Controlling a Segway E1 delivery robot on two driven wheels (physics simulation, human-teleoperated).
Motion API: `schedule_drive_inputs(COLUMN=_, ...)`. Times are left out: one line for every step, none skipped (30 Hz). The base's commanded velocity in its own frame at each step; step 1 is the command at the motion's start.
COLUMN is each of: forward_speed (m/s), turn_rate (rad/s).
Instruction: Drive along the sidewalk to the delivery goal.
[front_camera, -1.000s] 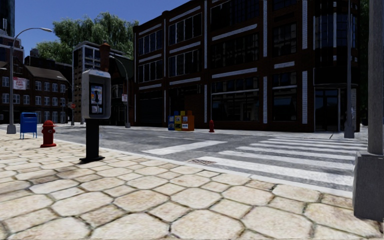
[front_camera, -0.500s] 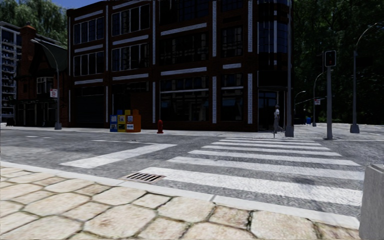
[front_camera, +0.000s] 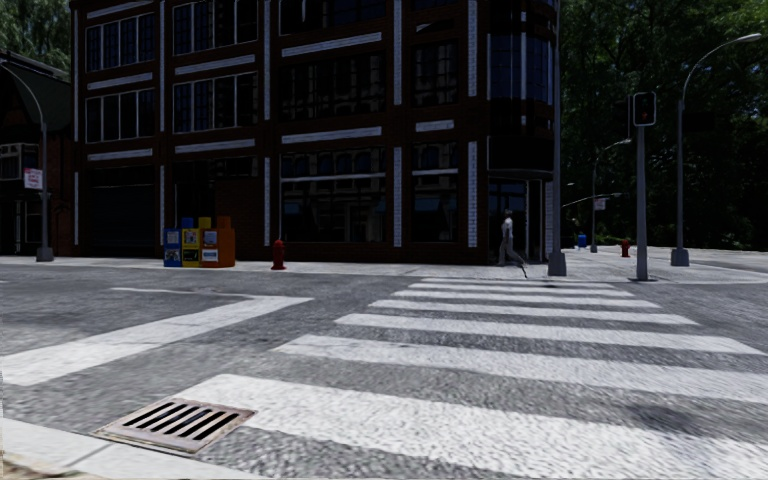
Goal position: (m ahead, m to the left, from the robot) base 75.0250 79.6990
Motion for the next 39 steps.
schedule_drive_inputs(forward_speed=1.82, turn_rate=-0.08)
schedule_drive_inputs(forward_speed=1.82, turn_rate=-0.77)
schedule_drive_inputs(forward_speed=1.82, turn_rate=-1.01)
schedule_drive_inputs(forward_speed=1.82, turn_rate=-1.2)
schedule_drive_inputs(forward_speed=1.82, turn_rate=-1.2)
schedule_drive_inputs(forward_speed=1.82, turn_rate=-1.2)
schedule_drive_inputs(forward_speed=1.82, turn_rate=-1.2)
schedule_drive_inputs(forward_speed=1.82, turn_rate=-1.2)
schedule_drive_inputs(forward_speed=1.82, turn_rate=-1.2)
schedule_drive_inputs(forward_speed=1.82, turn_rate=-1.2)
schedule_drive_inputs(forward_speed=1.82, turn_rate=-1.17)
schedule_drive_inputs(forward_speed=1.82, turn_rate=-0.15)
schedule_drive_inputs(forward_speed=1.82, turn_rate=0.0)
schedule_drive_inputs(forward_speed=1.82, turn_rate=0.0)
schedule_drive_inputs(forward_speed=1.82, turn_rate=0.0)
schedule_drive_inputs(forward_speed=1.82, turn_rate=0.0)
schedule_drive_inputs(forward_speed=1.82, turn_rate=0.0)
schedule_drive_inputs(forward_speed=1.82, turn_rate=0.0)
schedule_drive_inputs(forward_speed=1.82, turn_rate=0.0)
schedule_drive_inputs(forward_speed=1.82, turn_rate=0.0)
schedule_drive_inputs(forward_speed=1.82, turn_rate=0.0)
schedule_drive_inputs(forward_speed=1.82, turn_rate=0.0)
schedule_drive_inputs(forward_speed=1.82, turn_rate=0.0)
schedule_drive_inputs(forward_speed=1.82, turn_rate=0.0)
schedule_drive_inputs(forward_speed=1.82, turn_rate=0.0)
schedule_drive_inputs(forward_speed=1.82, turn_rate=0.0)
schedule_drive_inputs(forward_speed=1.82, turn_rate=0.0)
schedule_drive_inputs(forward_speed=1.82, turn_rate=0.03)
schedule_drive_inputs(forward_speed=1.82, turn_rate=0.34)
schedule_drive_inputs(forward_speed=1.82, turn_rate=0.48)
schedule_drive_inputs(forward_speed=1.82, turn_rate=0.48)
schedule_drive_inputs(forward_speed=1.82, turn_rate=0.52)
schedule_drive_inputs(forward_speed=1.82, turn_rate=0.53)
schedule_drive_inputs(forward_speed=1.82, turn_rate=0.45)
schedule_drive_inputs(forward_speed=1.82, turn_rate=0.06)
schedule_drive_inputs(forward_speed=1.82, turn_rate=0.03)
schedule_drive_inputs(forward_speed=1.82, turn_rate=0.02)
schedule_drive_inputs(forward_speed=1.82, turn_rate=0.01)
schedule_drive_inputs(forward_speed=1.82, turn_rate=0.01)
